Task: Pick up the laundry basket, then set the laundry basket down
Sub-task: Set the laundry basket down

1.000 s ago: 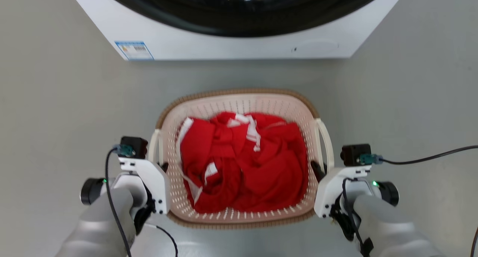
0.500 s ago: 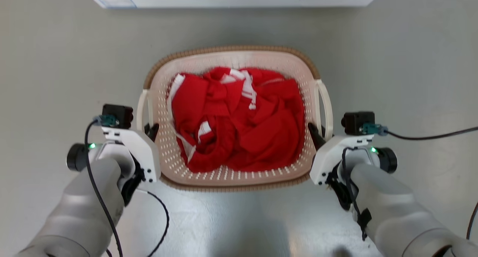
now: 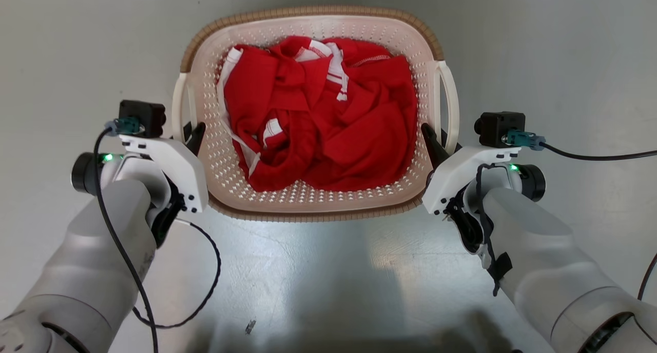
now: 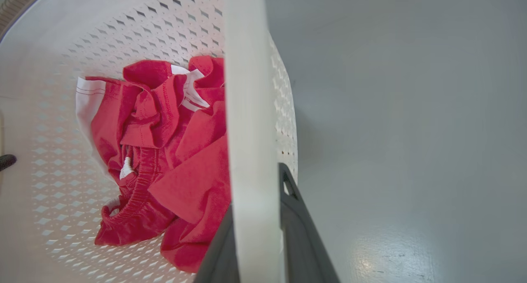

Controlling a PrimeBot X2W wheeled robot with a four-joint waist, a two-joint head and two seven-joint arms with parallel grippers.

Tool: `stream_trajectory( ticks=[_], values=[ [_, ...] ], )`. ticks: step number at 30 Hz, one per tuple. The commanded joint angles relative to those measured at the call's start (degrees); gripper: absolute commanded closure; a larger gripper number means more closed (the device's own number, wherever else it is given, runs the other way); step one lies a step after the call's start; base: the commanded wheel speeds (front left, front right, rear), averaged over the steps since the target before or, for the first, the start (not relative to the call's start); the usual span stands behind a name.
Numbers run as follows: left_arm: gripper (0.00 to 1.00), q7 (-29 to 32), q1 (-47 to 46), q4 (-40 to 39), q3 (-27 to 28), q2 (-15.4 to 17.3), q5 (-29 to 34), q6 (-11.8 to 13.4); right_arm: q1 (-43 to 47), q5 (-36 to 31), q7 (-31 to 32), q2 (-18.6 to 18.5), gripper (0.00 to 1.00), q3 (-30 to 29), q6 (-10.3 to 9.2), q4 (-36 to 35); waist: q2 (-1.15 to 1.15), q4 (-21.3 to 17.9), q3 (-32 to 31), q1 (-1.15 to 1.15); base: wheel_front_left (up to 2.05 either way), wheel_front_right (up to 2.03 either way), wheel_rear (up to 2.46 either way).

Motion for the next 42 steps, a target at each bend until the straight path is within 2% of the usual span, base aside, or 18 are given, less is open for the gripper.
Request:
stream_trajectory(
  ticks=[1, 16, 42],
  values=[
    [1.00, -0.8, -0.9, 0.6, 0.7, 4.0, 0.8, -0.2, 1.9, -0.8, -0.8, 0.0, 1.00, 0.3, 0.95, -0.8, 0.00, 0.2, 0.7, 0.00, 0.00, 0.00, 0.00],
    [1.00, -2.2, -4.0, -1.2, 2.5, 5.5, 0.6, -0.3, 1.1, -11.6, -0.8, 0.0, 1.00, -11.9, 0.95, -3.2, 0.00, 1.1, 5.8, 0.00, 0.00, 0.00, 0.00],
    [1.00, -2.3, -5.4, -4.4, 4.4, 6.6, 1.3, -0.3, 2.3, -18.9, -0.8, 0.0, 1.00, -20.4, 0.95, -6.5, 0.00, 1.3, 8.8, 0.00, 0.00, 0.00, 0.00]
  ],
)
